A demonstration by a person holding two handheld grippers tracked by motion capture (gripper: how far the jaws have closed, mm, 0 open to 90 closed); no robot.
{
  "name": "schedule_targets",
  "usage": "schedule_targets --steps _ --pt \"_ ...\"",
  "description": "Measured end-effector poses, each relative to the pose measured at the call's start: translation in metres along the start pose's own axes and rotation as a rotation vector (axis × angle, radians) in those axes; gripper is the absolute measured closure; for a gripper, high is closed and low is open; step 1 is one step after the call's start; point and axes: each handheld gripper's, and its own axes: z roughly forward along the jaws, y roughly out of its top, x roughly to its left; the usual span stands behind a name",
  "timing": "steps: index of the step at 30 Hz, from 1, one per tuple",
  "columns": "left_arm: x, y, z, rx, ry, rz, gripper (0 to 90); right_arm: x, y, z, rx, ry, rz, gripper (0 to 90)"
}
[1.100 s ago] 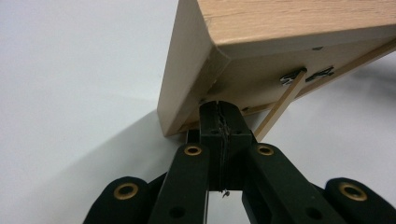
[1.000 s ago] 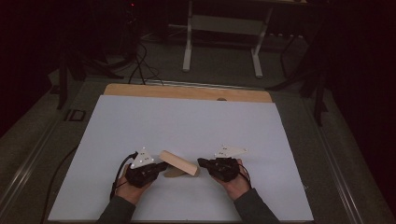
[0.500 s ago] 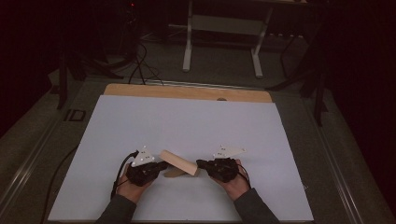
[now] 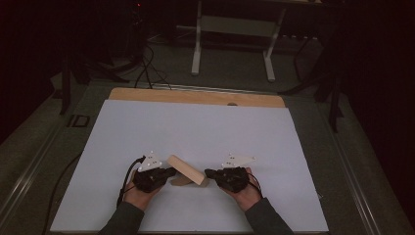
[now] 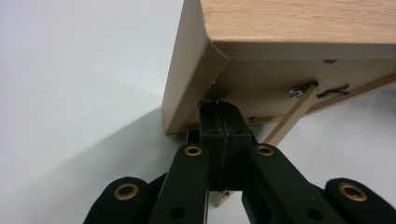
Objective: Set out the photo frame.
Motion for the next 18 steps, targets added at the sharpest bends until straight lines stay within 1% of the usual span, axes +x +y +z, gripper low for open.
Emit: schedule_targets --steps 2,4,5,7,9,10,12,18 --pt "0.001 0.000 0.001 0.004 -0.003 -0.004 90.0 0.002 0.000 0.001 0.002 0.001 -0.007 89.8" --pt "0.001 0.000 0.005 0.030 0.006 0.000 90.0 0.002 0.000 0.001 0.005 0.002 -0.011 89.8" --pt "0.001 0.001 0.007 0.042 0.009 0.006 90.0 0.003 0.001 0.001 0.006 -0.001 -0.015 89.8" --pt "0.000 0.005 0.010 0.051 0.011 0.015 90.0 0.004 0.000 0.001 0.006 -0.002 -0.018 89.8" --pt "0.000 0.009 0.011 0.050 0.012 0.023 90.0 0.005 0.000 0.001 0.007 -0.001 -0.020 89.8" --pt "0.000 0.010 0.011 0.044 0.008 0.018 90.0 0.005 0.000 0.000 0.008 -0.001 -0.023 89.8" --pt "0.001 0.013 0.011 0.046 0.010 0.022 90.0 0.005 0.000 0.000 0.009 -0.002 -0.024 89.8" --pt "0.004 0.017 0.013 0.050 0.007 0.023 90.0 0.005 -0.001 0.001 0.010 -0.002 -0.025 89.8"
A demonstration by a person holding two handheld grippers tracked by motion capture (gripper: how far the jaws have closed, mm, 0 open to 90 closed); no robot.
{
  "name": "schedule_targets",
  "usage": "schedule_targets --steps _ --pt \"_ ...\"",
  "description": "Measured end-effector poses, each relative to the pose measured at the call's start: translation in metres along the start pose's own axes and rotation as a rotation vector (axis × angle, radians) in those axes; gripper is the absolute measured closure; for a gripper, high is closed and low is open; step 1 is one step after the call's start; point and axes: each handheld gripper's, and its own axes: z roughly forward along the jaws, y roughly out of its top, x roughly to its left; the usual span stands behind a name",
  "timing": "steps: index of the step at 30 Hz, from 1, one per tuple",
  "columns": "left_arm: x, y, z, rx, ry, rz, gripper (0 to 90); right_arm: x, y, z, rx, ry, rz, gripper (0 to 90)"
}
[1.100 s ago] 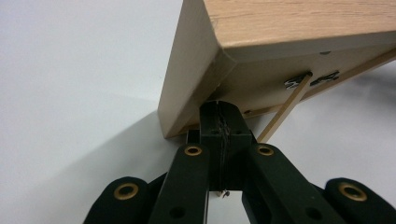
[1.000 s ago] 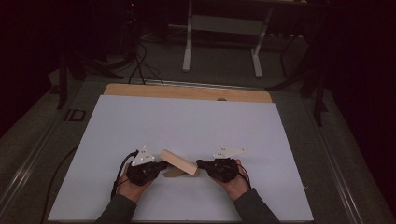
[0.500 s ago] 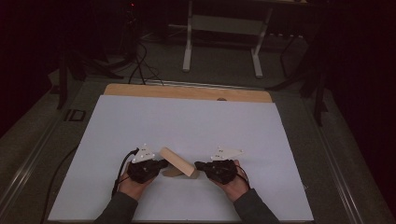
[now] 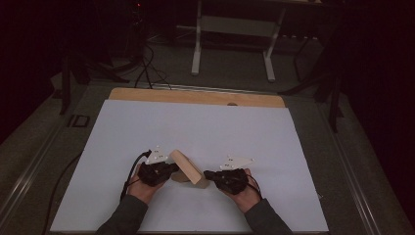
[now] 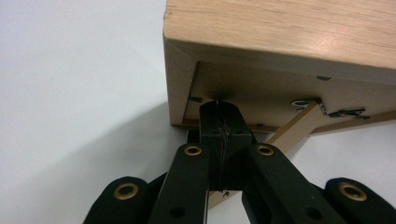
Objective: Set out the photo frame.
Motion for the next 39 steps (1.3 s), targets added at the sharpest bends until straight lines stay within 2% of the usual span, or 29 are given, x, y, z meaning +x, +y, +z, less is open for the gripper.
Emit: schedule_targets --steps 12,18,25,39 --pt "0.005 0.002 0.011 0.004 -0.011 -0.024 90.0 0.004 0.000 0.002 0.006 0.004 -0.007 89.8" --pt "0.006 0.010 0.017 0.028 -0.008 -0.004 90.0 0.007 0.001 0.003 0.012 0.011 -0.014 89.8" --pt "0.007 0.015 0.024 0.036 -0.015 0.001 90.0 0.010 0.001 0.006 0.016 0.014 -0.022 89.8" --pt "0.009 0.020 0.031 0.026 -0.033 0.001 90.0 0.015 0.001 0.012 0.022 0.018 -0.027 89.8"
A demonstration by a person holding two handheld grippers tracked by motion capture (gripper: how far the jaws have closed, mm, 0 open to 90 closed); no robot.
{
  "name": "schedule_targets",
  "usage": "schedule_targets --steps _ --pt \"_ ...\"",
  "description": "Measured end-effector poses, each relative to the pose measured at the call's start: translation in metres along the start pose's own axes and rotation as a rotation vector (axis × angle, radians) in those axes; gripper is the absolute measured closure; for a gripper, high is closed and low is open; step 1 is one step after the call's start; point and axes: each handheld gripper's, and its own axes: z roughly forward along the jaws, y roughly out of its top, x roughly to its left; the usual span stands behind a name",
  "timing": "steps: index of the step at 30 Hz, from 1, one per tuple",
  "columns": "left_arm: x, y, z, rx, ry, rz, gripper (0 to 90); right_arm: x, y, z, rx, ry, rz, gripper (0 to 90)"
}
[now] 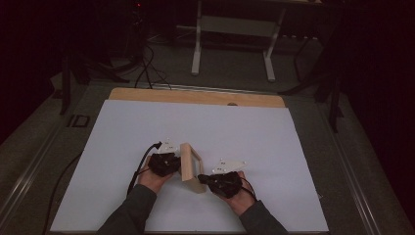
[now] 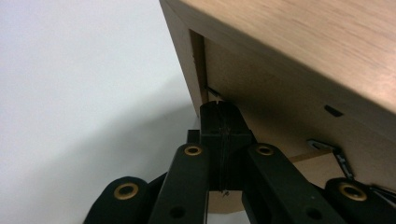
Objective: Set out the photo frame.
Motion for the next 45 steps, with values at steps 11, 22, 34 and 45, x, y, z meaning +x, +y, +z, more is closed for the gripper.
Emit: schedule_targets --steps 11,22,34,45 --pt "0.001 0.004 -0.003 -0.013 0.002 -0.003 90.0 0.001 0.000 0.003 0.014 0.003 -0.004 89.7" --pt "0.000 0.007 -0.012 -0.034 -0.011 -0.010 90.0 0.000 -0.003 0.002 0.020 0.006 -0.009 89.7" --pt "0.004 0.010 -0.003 -0.025 -0.024 -0.012 90.0 0.002 -0.001 0.004 0.023 0.002 -0.012 89.8" --pt "0.006 0.014 0.005 -0.021 -0.043 -0.010 90.0 0.004 0.002 0.009 0.025 0.002 -0.015 89.8"
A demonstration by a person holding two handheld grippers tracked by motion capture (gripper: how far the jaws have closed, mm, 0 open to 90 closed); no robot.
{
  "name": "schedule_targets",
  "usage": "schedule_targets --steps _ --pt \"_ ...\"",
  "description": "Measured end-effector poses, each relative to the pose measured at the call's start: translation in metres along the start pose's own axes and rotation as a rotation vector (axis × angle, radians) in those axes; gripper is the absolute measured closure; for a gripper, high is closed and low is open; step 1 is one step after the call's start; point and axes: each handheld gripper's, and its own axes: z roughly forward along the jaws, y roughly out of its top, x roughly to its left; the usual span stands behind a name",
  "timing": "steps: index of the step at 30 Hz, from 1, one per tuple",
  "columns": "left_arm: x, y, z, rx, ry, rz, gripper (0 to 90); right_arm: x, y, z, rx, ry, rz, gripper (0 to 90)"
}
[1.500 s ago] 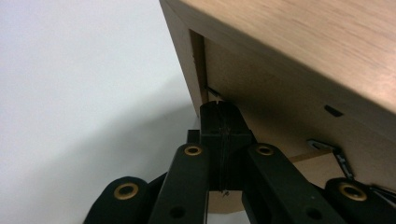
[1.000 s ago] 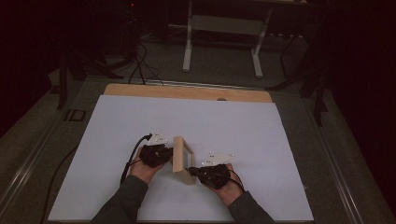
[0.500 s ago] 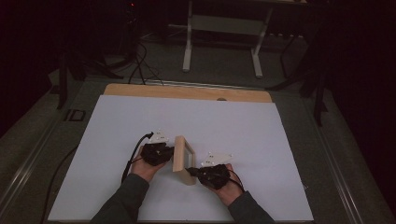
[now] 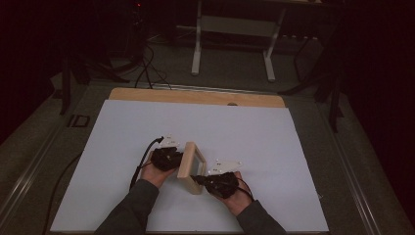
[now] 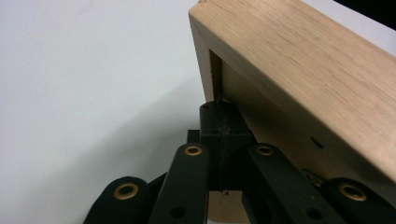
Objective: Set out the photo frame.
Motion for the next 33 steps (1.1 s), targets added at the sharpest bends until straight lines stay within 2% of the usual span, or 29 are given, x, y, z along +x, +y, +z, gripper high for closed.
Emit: schedule_targets --steps 10,16,20,25,33 --pt "0.004 0.001 0.004 -0.016 -0.039 -0.010 90.0 0.002 0.002 0.003 -0.003 -0.008 0.001 89.8" --pt "0.004 0.001 0.005 -0.011 -0.034 -0.009 90.0 0.002 0.002 0.004 -0.004 -0.011 0.004 89.7" --pt "0.005 0.001 0.003 0.002 0.007 -0.015 89.4 0.002 0.001 0.006 0.004 -0.009 -0.002 89.7" --pt "0.008 0.000 -0.008 -0.020 0.044 -0.036 84.1 0.001 0.001 0.003 0.006 -0.015 -0.001 87.6" --pt "0.006 0.001 -0.032 -0.076 0.114 -0.066 64.6 -0.007 -0.001 -0.005 -0.006 -0.040 0.013 80.8"
